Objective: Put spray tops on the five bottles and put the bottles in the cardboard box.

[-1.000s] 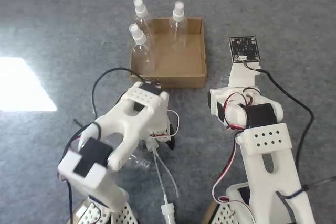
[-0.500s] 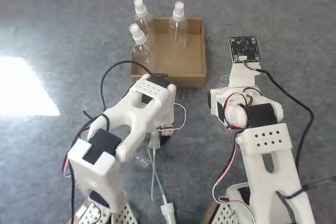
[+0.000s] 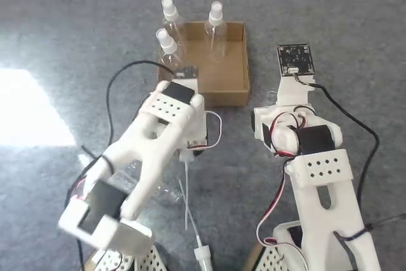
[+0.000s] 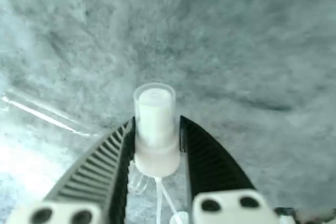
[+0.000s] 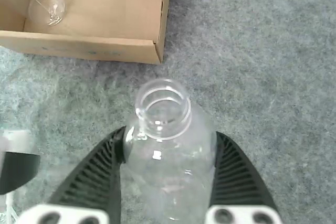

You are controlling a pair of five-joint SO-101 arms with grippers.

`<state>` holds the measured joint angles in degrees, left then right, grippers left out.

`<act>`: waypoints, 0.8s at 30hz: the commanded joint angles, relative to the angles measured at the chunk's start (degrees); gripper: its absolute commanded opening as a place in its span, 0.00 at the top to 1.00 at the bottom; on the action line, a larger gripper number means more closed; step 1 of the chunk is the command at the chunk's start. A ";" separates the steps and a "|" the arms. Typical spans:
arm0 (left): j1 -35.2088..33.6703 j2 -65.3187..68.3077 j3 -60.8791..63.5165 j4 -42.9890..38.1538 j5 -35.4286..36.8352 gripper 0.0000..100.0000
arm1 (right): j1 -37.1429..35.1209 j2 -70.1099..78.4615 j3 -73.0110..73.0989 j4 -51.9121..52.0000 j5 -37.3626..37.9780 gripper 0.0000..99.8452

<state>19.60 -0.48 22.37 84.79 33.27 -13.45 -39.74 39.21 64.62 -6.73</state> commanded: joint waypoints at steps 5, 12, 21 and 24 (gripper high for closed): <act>-0.26 -14.15 -0.75 0.26 0.79 0.99 | 0.22 -3.12 -0.35 -0.57 0.18 0.93; -5.98 -25.85 -0.66 -2.11 0.44 0.99 | 0.04 -3.65 -0.35 -0.48 0.18 0.93; -11.60 -37.10 -0.66 -8.18 0.44 0.99 | -2.42 -11.56 0.00 3.47 0.18 0.93; -11.78 -39.21 -0.66 -10.55 0.62 0.99 | -3.74 -14.37 1.76 3.38 0.26 0.93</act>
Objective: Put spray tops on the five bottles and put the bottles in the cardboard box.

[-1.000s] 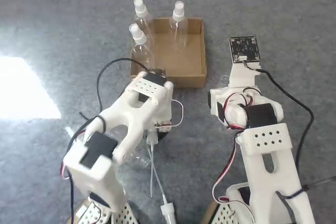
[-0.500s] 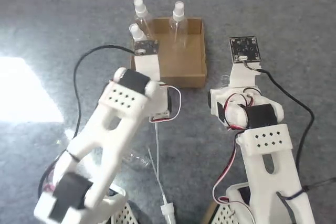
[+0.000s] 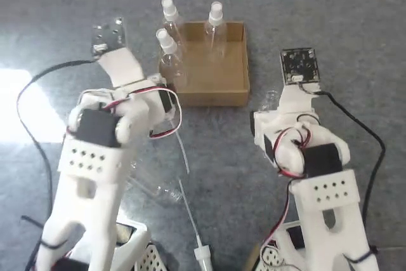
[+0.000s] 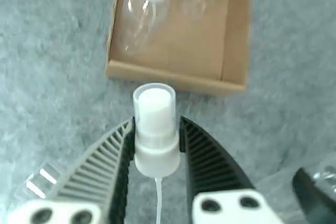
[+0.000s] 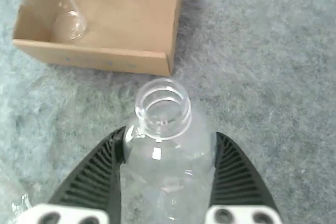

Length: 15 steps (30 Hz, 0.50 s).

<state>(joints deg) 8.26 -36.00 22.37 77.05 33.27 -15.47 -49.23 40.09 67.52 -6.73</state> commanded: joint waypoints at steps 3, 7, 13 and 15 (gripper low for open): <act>-0.35 -5.27 -0.66 -4.04 0.70 0.99 | -3.38 -8.48 2.73 0.40 2.90 0.93; -0.18 -7.30 -0.75 -3.96 0.62 0.99 | -5.67 -13.58 5.98 -1.36 4.22 0.93; -0.44 -12.22 -0.75 -7.03 0.44 0.99 | -6.37 -19.47 11.69 -6.11 6.51 0.93; -0.44 -13.80 -0.75 -7.21 0.70 0.99 | -6.64 -21.14 13.36 -7.34 8.70 0.93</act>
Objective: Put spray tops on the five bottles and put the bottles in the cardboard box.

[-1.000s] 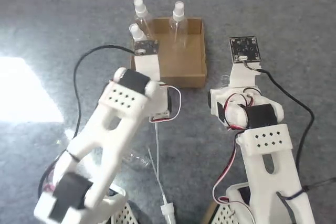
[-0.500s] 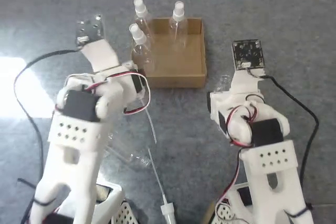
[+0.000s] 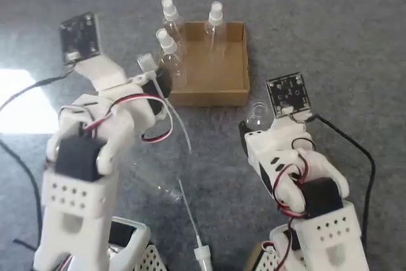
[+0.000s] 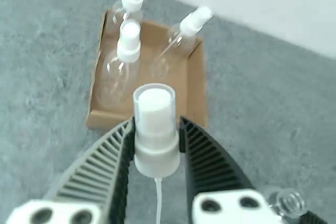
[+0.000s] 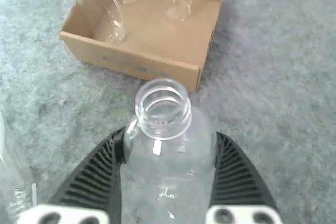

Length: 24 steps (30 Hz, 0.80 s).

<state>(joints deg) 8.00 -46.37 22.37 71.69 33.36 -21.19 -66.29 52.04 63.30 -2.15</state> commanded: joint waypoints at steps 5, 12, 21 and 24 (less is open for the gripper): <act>-0.18 -5.45 -0.75 -3.16 0.70 0.99 | -0.92 -7.25 4.04 -5.23 5.45 0.93; 0.00 -5.71 -1.54 -5.98 1.32 0.99 | -3.91 -8.48 5.36 -5.05 5.45 0.93; 0.35 -5.71 -5.85 -6.68 3.60 0.99 | -7.43 -8.48 5.63 -4.70 5.45 0.93; 2.37 -5.71 -7.43 -6.68 5.80 0.99 | -8.92 -8.48 6.33 -5.05 5.45 0.93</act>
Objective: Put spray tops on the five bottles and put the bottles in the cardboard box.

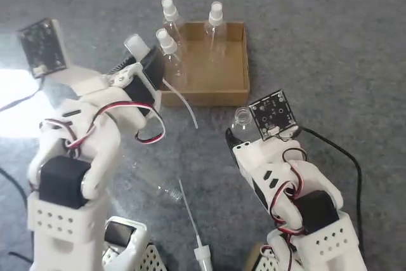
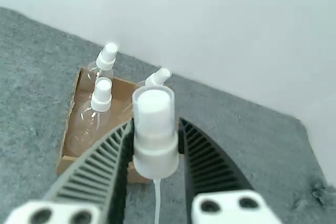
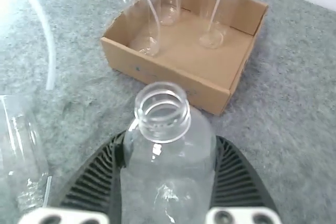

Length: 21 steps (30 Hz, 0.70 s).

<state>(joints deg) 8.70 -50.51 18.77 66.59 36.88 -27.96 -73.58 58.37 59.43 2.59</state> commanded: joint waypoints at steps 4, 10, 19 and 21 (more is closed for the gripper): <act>4.92 -1.58 -5.14 -1.58 3.34 0.99 | -4.26 -1.19 0.18 -1.10 0.70 0.93; 6.77 -1.58 -4.97 -3.96 3.34 0.99 | -6.20 -1.19 0.26 -0.75 0.70 0.93; 6.86 -1.49 -4.00 -4.75 3.43 0.99 | -6.20 -1.19 0.26 -0.75 0.79 0.93; 6.86 -1.49 -3.91 -4.75 4.40 0.99 | -6.20 -1.19 0.26 -0.75 0.79 0.93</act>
<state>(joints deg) 15.21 -50.51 16.31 63.43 39.78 -33.58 -73.58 59.34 59.43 2.59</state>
